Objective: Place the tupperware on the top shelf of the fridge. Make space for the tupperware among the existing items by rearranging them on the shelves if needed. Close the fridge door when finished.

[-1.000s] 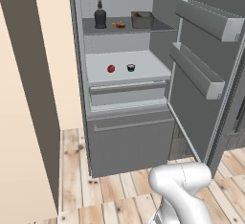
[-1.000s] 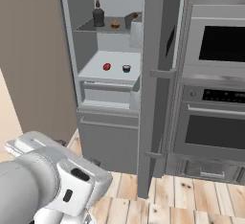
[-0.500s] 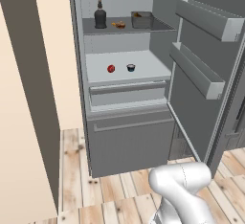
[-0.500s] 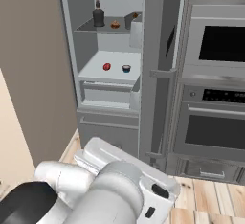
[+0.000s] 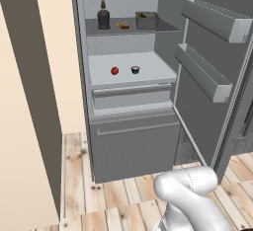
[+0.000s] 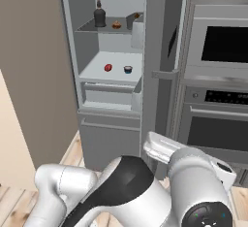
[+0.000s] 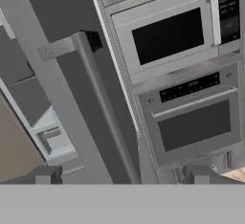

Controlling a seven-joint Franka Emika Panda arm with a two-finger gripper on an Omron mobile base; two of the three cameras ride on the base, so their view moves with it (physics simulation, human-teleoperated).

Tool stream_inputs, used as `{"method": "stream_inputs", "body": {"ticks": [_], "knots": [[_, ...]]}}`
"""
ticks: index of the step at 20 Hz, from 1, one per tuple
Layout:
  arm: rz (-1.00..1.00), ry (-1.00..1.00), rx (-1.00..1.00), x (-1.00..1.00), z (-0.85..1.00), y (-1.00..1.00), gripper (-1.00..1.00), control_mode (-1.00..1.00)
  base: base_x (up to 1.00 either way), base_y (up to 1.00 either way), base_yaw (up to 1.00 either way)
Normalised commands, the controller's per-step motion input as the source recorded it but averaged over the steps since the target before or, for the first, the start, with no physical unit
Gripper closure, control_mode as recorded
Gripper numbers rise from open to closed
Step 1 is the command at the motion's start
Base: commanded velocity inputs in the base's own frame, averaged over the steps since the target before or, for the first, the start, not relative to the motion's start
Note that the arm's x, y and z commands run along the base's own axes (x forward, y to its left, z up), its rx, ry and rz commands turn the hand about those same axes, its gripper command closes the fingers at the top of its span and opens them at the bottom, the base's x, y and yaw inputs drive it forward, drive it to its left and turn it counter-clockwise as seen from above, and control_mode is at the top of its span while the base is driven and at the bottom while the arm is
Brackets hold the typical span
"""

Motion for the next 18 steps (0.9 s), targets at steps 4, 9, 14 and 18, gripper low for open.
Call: {"method": "stream_inputs", "body": {"ticks": [4,9,14,18], "knots": [[0.03,0.00,0.00,0.95,-0.45,-0.03,-1.00,-1.00,0.00,0.00,0.00],[0.05,0.06,0.03,0.77,-0.25,0.00,-1.00,-1.00,0.00,0.00,0.00],[0.13,0.00,0.03,0.45,-0.05,-0.11,-1.00,-1.00,0.00,0.00,0.00],[0.16,0.01,0.04,0.37,0.00,-0.13,-1.00,-1.00,0.00,0.00,0.00]]}}
